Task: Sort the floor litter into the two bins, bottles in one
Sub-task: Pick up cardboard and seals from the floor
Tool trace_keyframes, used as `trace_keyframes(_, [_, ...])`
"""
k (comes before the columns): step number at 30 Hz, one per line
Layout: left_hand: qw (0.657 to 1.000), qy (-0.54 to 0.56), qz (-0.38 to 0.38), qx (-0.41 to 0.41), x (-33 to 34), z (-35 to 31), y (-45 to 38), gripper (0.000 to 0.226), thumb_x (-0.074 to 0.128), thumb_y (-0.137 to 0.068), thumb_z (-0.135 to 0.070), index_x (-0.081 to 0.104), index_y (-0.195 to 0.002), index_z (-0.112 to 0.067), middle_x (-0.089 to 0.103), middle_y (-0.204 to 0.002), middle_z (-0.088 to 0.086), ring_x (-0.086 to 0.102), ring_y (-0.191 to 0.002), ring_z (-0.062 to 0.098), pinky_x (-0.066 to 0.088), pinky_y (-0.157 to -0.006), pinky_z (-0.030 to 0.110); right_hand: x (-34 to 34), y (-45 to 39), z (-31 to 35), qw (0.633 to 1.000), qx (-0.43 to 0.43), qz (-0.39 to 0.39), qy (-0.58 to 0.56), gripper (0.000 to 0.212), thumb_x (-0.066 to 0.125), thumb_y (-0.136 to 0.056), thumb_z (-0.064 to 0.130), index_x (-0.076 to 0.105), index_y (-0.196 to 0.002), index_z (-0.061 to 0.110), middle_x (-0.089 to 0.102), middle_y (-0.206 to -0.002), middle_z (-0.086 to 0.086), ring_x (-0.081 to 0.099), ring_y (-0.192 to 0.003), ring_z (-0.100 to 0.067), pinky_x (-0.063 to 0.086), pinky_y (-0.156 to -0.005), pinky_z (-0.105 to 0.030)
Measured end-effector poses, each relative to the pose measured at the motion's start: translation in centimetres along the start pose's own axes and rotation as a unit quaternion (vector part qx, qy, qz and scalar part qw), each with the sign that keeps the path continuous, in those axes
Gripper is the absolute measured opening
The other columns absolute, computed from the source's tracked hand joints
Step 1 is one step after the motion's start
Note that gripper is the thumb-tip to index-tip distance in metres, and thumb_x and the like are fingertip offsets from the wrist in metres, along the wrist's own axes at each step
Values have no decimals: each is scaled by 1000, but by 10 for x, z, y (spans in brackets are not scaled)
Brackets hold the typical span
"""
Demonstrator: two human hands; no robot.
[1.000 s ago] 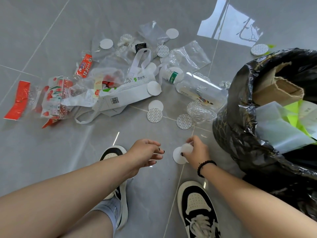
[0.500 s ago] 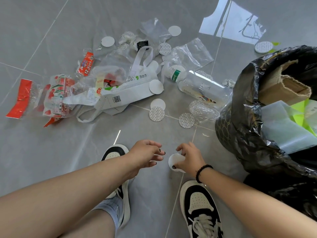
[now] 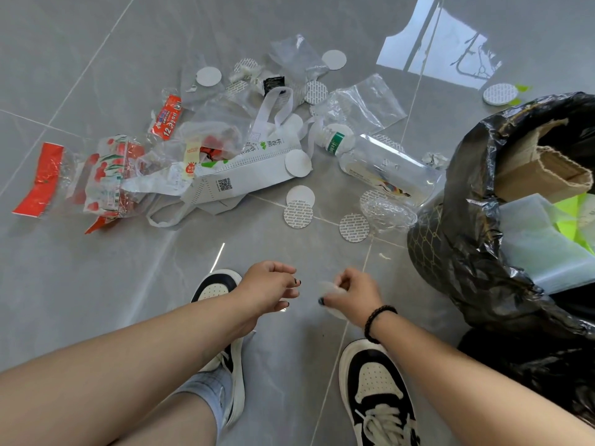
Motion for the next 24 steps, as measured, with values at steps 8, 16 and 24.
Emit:
trace_keyframes(8, [978,128,164,-14,18,-5,8,40,62,-90,-36,59,-118,-7,63,-123,17,67,-106,31,54,-94,46,-38,44,69,961,-176,-152,-151,36,76,-72,12,44,-62,23,58,-73,1,52,-66,-5,41,-60,-12])
trace_keyframes(16, [961,167,214,49,21,-19,12,49,47,-96,-43,57,-129,-8,65,-123,15,68,-98,23,55,-89,41,-31,54,96,950,-281,-113,-74,31,81,-65,24,51,-73,29,51,-102,5,47,-106,-11,32,-82,-1])
trace_keyframes(24, [966,170,177,78,12,-20,10,75,65,-72,-57,54,-129,-10,65,-121,20,68,-105,29,57,-82,41,-34,49,100,952,-290,-75,-67,29,83,-66,27,56,-74,29,56,-107,13,51,-110,-5,29,-88,-1])
Point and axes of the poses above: each hand's wrist, its own y-axis away from the middle knuckle, its own x-axis out of the palm, z = x × y, the point moved 7 cm from there along -y, towards the middle knuckle
